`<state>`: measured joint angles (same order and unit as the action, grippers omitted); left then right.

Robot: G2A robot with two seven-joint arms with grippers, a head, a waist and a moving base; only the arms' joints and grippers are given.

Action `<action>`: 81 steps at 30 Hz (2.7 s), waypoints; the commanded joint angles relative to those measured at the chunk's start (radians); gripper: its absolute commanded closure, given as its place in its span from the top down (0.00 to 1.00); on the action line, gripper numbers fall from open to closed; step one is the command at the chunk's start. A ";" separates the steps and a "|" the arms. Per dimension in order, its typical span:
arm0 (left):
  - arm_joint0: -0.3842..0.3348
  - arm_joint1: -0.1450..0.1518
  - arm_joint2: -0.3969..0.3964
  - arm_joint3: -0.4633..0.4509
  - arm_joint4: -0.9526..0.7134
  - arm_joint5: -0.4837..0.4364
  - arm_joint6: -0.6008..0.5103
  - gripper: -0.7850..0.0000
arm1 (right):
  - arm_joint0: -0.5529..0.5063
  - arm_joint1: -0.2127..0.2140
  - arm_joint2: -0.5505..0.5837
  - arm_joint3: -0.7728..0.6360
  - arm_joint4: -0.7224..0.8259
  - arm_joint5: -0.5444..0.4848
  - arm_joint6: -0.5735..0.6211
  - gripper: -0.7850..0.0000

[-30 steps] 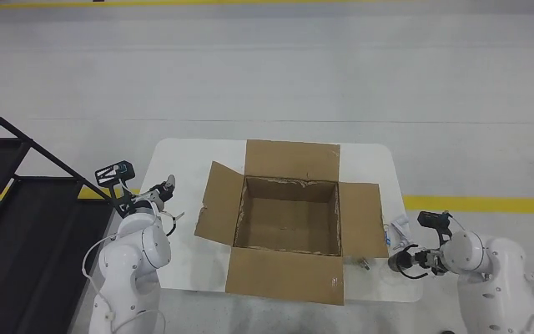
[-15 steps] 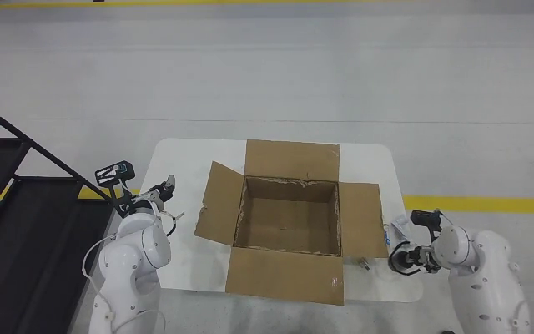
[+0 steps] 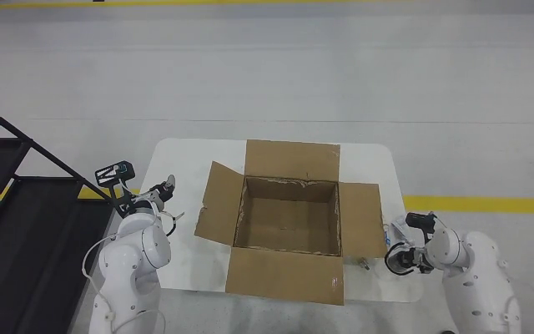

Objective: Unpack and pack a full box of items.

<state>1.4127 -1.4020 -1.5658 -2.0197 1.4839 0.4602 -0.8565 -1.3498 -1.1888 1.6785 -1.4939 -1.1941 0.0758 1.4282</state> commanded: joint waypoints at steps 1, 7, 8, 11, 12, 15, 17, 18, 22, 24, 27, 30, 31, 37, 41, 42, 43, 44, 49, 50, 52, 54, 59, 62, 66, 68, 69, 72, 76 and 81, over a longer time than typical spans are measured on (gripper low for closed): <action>0.000 0.000 0.000 0.000 0.000 0.000 0.000 1.00 | 0.001 0.000 -0.004 0.009 0.004 0.000 -0.009 0.42; 0.000 0.000 0.000 0.000 0.000 0.000 0.000 1.00 | 0.003 0.002 -0.016 0.029 0.013 0.000 -0.030 0.28; 0.000 0.000 0.000 0.000 0.000 0.000 0.000 1.00 | 0.003 0.002 -0.018 0.033 0.012 0.000 -0.034 0.23; 0.000 0.000 0.000 0.000 0.000 0.000 0.000 1.00 | 0.005 0.003 -0.022 0.040 0.014 0.004 -0.042 0.00; 0.000 0.000 0.000 0.000 0.000 0.000 0.000 1.00 | 0.004 0.004 -0.021 0.037 0.014 0.006 -0.044 0.00; 0.000 0.000 0.000 0.000 0.000 0.000 0.000 1.00 | -0.008 0.007 -0.010 0.009 0.025 0.004 -0.039 0.00; 0.000 0.000 0.000 0.000 0.000 0.000 0.000 1.00 | -0.023 0.010 0.004 -0.026 0.031 -0.001 -0.031 0.00; 0.000 0.000 0.000 0.000 0.000 0.000 0.000 1.00 | -0.032 0.011 0.012 -0.044 0.036 -0.001 -0.024 0.00; 0.000 0.000 0.000 0.000 0.000 0.000 0.000 1.00 | -0.065 0.020 0.057 -0.138 0.042 -0.001 0.030 0.00; 0.000 0.000 0.000 0.000 0.000 0.000 0.000 1.00 | -0.085 0.025 0.096 -0.210 0.064 0.000 0.074 0.00; 0.000 0.000 0.000 0.000 0.000 0.000 0.000 1.00 | -0.128 0.032 0.170 -0.359 0.111 0.006 0.108 0.00; 0.000 0.000 0.000 0.000 0.000 0.000 0.000 1.00 | -0.185 0.040 0.240 -0.524 0.191 0.024 0.108 0.00; 0.000 0.000 0.000 0.000 0.000 0.000 0.000 1.00 | -0.203 0.043 0.258 -0.575 0.214 0.039 0.108 0.00; 0.000 0.000 0.000 0.000 0.000 0.000 0.000 1.00 | -0.271 0.059 0.275 -0.852 0.322 0.100 0.108 0.00; 0.000 0.000 0.000 0.000 0.000 0.000 0.000 1.00 | -0.207 0.068 0.167 -0.856 0.255 0.109 0.103 0.00; 0.000 0.000 0.000 0.000 0.000 0.000 0.000 1.00 | -0.195 0.068 0.127 -0.856 0.254 0.124 0.105 0.00; 0.000 0.000 0.000 0.000 0.000 0.000 0.000 1.00 | -0.184 0.068 0.095 -0.856 0.231 0.141 0.099 0.00; 0.000 0.000 0.000 0.000 0.000 0.000 0.000 1.00 | -0.179 0.068 0.058 -0.856 0.204 0.158 0.089 0.00; 0.000 0.000 0.000 0.000 0.000 0.000 0.000 1.00 | -0.178 0.067 0.036 -0.856 0.189 0.173 0.083 0.00; 0.000 0.000 0.000 0.000 0.000 0.000 0.000 1.00 | -0.178 0.067 0.036 -0.856 0.189 0.173 0.083 0.00; 0.000 0.000 0.000 0.000 0.000 0.000 0.000 1.00 | -0.178 0.067 0.036 -0.856 0.189 0.173 0.083 0.00; 0.000 0.000 0.000 0.000 0.000 0.000 0.000 1.00 | -0.178 0.067 0.036 -0.856 0.189 0.173 0.083 0.00; 0.000 0.000 0.000 0.000 0.000 0.000 0.000 1.00 | -0.178 0.067 0.036 -0.856 0.189 0.173 0.083 0.00; 0.000 0.000 0.000 0.000 0.000 0.000 0.000 1.00 | -0.184 0.067 0.024 -0.845 0.193 0.159 0.054 0.00; 0.004 -0.001 -0.005 0.006 -0.009 -0.001 0.030 1.00 | -0.147 0.065 -0.053 -0.841 0.201 0.155 0.027 0.00; 0.003 -0.002 -0.017 0.013 -0.010 0.019 0.059 1.00 | -0.103 0.063 -0.120 -0.834 0.191 0.171 0.034 0.00; 0.000 -0.002 -0.023 0.017 -0.009 0.031 0.068 1.00 | -0.075 0.062 -0.167 -0.827 0.185 0.170 0.045 0.00; -0.010 -0.004 -0.043 0.029 0.001 0.067 0.089 1.00 | 0.031 0.052 -0.325 -0.764 0.132 0.203 0.071 0.00; -0.018 -0.005 -0.052 0.038 0.008 0.088 0.104 1.00 | 0.196 0.017 -0.559 -0.576 0.085 0.277 0.040 0.00; -0.018 -0.005 -0.052 0.038 0.008 0.088 0.104 1.00 | 0.372 -0.055 -0.768 -0.302 0.143 0.338 -0.021 0.00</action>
<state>1.3945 -1.4071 -1.6182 -1.9819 1.4919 0.5484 -0.7523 -1.0158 -1.2282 0.9555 -1.8623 -1.0706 0.4016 1.4179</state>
